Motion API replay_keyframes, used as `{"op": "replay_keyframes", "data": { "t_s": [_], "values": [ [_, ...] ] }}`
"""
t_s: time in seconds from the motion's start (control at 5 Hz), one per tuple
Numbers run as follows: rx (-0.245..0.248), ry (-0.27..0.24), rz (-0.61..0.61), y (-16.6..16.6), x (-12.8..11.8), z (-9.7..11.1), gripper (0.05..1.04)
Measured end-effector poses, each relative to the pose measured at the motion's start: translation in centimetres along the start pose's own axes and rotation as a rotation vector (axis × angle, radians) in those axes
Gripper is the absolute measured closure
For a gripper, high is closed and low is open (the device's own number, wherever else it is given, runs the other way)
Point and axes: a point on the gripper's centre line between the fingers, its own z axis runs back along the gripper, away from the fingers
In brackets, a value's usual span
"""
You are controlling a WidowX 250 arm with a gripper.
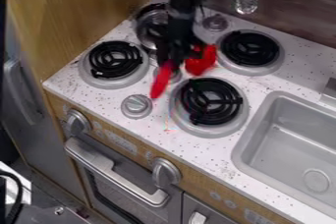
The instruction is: Transfer the red fork from right burner to the left burner
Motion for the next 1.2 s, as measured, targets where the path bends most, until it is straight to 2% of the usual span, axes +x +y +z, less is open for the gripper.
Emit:
{"op": "replay_keyframes", "data": {
  "t_s": [0.2,0.4,0.6,0.8,1.0,1.2],
  "values": [
    [0.062,0.053,0.054,4.5,1.5,-2.5,0.768],
    [0.040,0.073,0.042,7.3,3.2,-5.1,0.768],
    [0.124,0.106,0.040,9.5,4.4,-6.8,0.768],
    [0.132,0.102,0.065,10.6,5.2,-7.0,0.768],
    [0.141,0.115,0.064,10.9,5.1,-6.9,0.768],
    [0.146,0.106,0.026,10.9,4.7,-7.0,0.709]
  ]
}}
